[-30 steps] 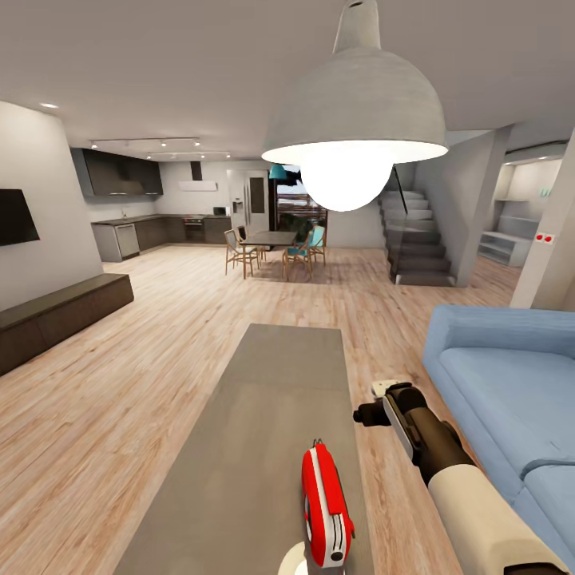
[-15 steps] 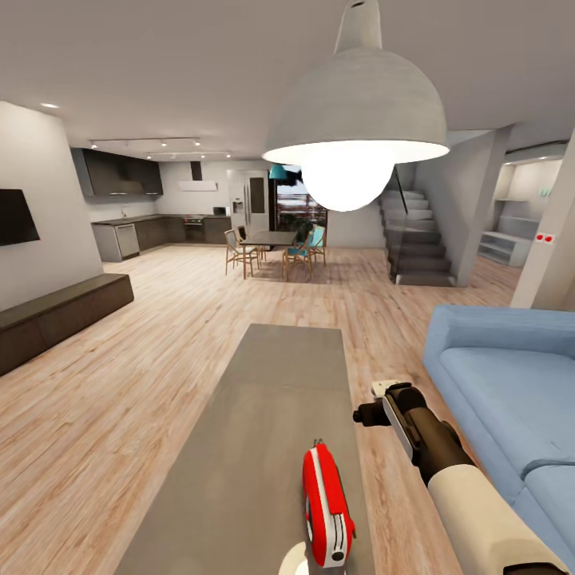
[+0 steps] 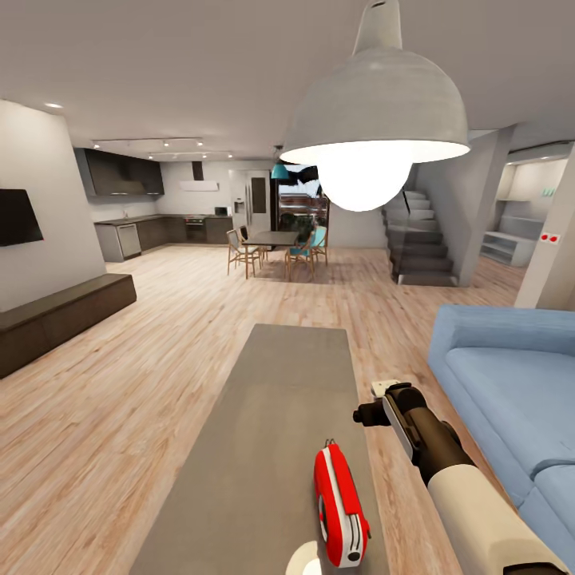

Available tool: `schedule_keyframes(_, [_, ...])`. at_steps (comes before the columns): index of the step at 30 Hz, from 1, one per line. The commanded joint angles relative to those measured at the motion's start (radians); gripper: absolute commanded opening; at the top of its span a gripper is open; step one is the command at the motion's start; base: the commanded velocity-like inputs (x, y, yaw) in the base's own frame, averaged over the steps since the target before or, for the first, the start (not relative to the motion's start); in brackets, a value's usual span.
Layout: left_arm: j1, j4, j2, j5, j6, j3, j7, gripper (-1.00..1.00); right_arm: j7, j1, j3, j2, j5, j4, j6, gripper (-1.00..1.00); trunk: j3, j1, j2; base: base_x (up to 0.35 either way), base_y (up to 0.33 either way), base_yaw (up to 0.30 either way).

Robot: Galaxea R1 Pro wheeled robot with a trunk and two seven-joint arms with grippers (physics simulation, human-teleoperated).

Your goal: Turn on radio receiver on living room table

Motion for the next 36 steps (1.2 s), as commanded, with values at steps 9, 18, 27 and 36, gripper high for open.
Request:
schedule_keyframes(9, [0.000,0.000,-0.001,0.000,-0.001,-0.001,-0.002,1.00,0.001,0.000,0.001,0.001,-0.003,0.006,0.000,1.00,0.000,0.000,0.000,0.000,0.006,0.000])
schedule_keyframes(18, [0.000,0.000,-0.002,0.000,-0.003,-0.003,-0.003,1.00,0.077,0.000,0.053,0.053,-0.003,0.157,-0.083,1.00,0.000,0.000,0.000,0.000,0.000,0.000])
schedule_keyframes(27, [0.000,0.000,-0.002,0.000,-0.003,-0.003,-0.002,1.00,0.117,0.000,0.067,0.055,0.003,0.228,-0.096,1.00,0.000,0.000,0.000,0.000,0.000,0.000])
schedule_keyframes(36, [0.000,0.000,-0.002,0.001,-0.004,-0.003,-0.003,1.00,0.119,-0.008,0.069,0.053,0.024,0.242,-0.095,1.00,0.000,0.000,0.000,0.000,0.000,0.000])
